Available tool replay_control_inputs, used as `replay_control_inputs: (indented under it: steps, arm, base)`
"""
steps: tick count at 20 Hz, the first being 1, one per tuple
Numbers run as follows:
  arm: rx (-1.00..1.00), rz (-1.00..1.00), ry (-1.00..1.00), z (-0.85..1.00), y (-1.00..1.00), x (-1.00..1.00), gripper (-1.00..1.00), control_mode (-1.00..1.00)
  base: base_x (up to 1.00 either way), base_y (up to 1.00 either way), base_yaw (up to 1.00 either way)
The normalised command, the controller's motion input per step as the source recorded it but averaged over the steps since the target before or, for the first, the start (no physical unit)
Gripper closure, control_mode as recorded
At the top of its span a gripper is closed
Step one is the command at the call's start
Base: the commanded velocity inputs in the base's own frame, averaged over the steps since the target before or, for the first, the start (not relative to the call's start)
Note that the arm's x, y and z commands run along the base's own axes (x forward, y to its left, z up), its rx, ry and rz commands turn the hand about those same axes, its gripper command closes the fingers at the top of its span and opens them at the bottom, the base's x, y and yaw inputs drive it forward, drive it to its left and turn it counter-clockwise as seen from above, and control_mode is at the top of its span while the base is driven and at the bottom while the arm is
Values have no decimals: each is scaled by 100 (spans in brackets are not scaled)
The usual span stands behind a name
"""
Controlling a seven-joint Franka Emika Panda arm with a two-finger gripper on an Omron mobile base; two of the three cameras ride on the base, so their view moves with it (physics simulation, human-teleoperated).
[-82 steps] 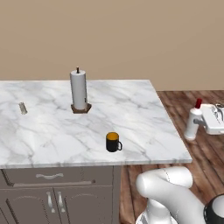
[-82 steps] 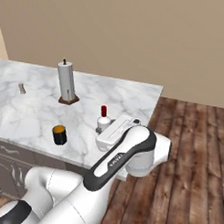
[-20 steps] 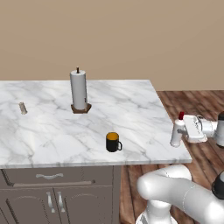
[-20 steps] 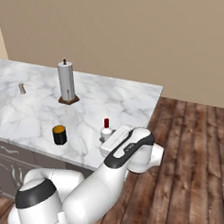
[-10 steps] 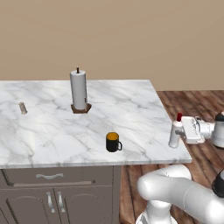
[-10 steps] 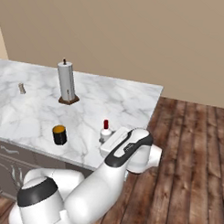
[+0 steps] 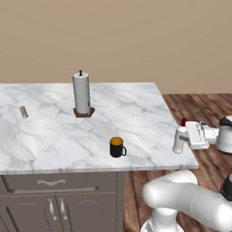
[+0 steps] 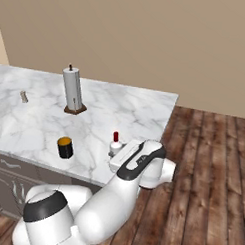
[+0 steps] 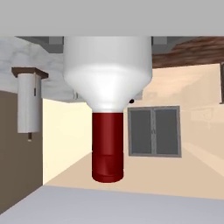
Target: Open the cabinet directly in front. Then move the liquor and the mug to the dining counter with the candle on it.
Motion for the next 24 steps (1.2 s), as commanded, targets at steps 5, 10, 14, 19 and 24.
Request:
replay_control_inputs:
  steps: [5, 10, 14, 19, 24]
  arm:
    - [0, 0, 0, -12, 6, 15, 100, -100]
    - [-1, 0, 0, -10, 11, 12, 100, -100]
    - [-2, 0, 0, -8, 18, 12, 100, -100]
    - [-3, 0, 0, -6, 22, 9, 100, -100]
    - [-1, 0, 0, -7, 16, 6, 100, -100]
  base:
    - [0, 0, 0]
    - [0, 0, 0]
    - [0, 0, 0]
    - [0, 0, 0]
    - [0, 0, 0]
